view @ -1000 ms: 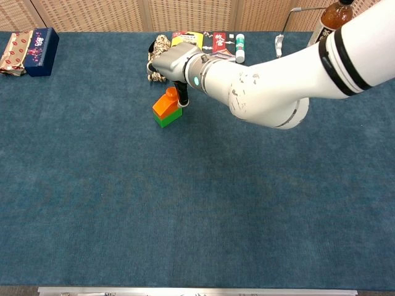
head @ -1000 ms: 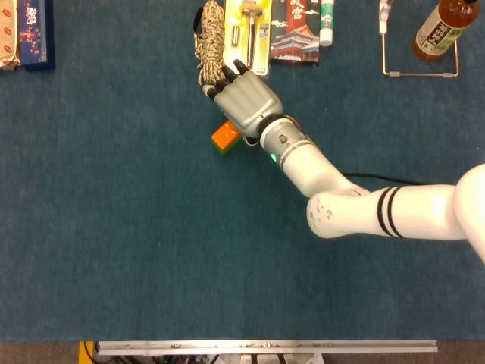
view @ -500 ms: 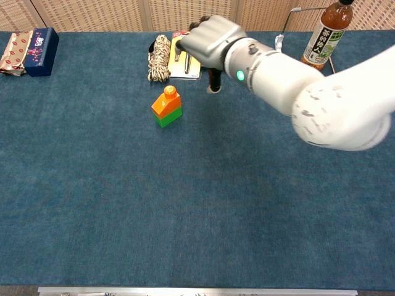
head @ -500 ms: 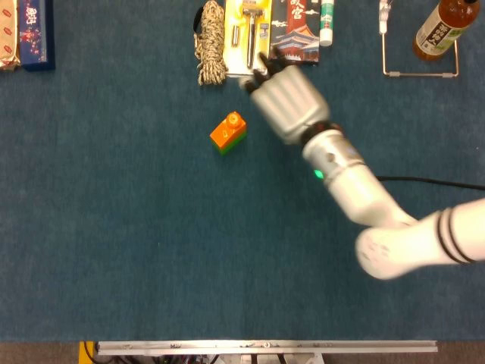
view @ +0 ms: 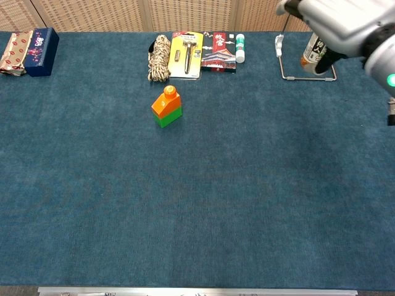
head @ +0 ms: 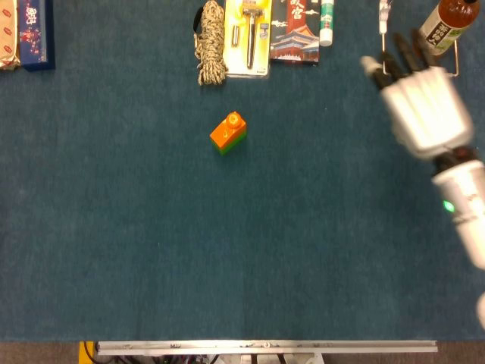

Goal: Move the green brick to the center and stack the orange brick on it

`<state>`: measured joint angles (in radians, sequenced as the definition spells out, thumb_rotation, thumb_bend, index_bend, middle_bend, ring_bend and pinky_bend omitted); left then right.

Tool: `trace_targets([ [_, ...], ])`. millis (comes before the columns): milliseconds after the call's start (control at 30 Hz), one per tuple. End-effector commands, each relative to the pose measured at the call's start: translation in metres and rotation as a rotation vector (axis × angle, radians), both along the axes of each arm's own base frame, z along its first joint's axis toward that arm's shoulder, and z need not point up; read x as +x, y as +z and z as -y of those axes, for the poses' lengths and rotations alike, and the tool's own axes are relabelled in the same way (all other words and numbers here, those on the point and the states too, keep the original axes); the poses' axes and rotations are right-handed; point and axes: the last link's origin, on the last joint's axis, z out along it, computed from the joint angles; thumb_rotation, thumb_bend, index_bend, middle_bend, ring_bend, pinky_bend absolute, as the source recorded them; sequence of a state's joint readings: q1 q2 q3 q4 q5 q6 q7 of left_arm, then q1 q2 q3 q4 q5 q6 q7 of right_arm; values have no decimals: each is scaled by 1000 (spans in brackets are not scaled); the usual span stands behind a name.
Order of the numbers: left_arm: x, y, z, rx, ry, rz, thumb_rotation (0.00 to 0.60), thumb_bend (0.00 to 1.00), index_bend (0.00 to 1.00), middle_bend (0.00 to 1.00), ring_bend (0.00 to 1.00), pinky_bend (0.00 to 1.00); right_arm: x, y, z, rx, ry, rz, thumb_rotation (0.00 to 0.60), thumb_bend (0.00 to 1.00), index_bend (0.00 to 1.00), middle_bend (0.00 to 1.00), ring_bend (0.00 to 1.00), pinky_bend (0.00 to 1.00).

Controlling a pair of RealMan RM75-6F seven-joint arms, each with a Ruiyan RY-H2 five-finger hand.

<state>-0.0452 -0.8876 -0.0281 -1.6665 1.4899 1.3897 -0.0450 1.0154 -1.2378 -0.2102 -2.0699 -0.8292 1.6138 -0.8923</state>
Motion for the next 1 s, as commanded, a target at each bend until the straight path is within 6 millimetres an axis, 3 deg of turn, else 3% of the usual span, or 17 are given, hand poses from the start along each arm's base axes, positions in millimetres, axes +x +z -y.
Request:
trace_targets([
  [33,12,-4,-9,-3,-36,4,600,294,271,174,96,162,-36,21,-23,-48,-46,28,600,141,191,239,42,60],
  [300,37,-15,-20,4,-93,15,600,294,271,174,96,163,-97,39,-62,-149,-92,115,600,141,216,245,41,61],
  [567,48,-25,-21,6,-85,44,600,294,271,178,96,163,-145,39,-98,-275,-145,186,600,141,235,247,41,60],
  [833,49,-37,-17,-8,-57,30,600,294,271,180,96,163,-168,36,-119,-284,-151,268,600,141,238,248,42,61],
  [1000,49,-45,-14,-11,-62,50,600,294,271,183,96,163,-178,36,-122,-270,-156,303,600,141,238,248,41,61],
])
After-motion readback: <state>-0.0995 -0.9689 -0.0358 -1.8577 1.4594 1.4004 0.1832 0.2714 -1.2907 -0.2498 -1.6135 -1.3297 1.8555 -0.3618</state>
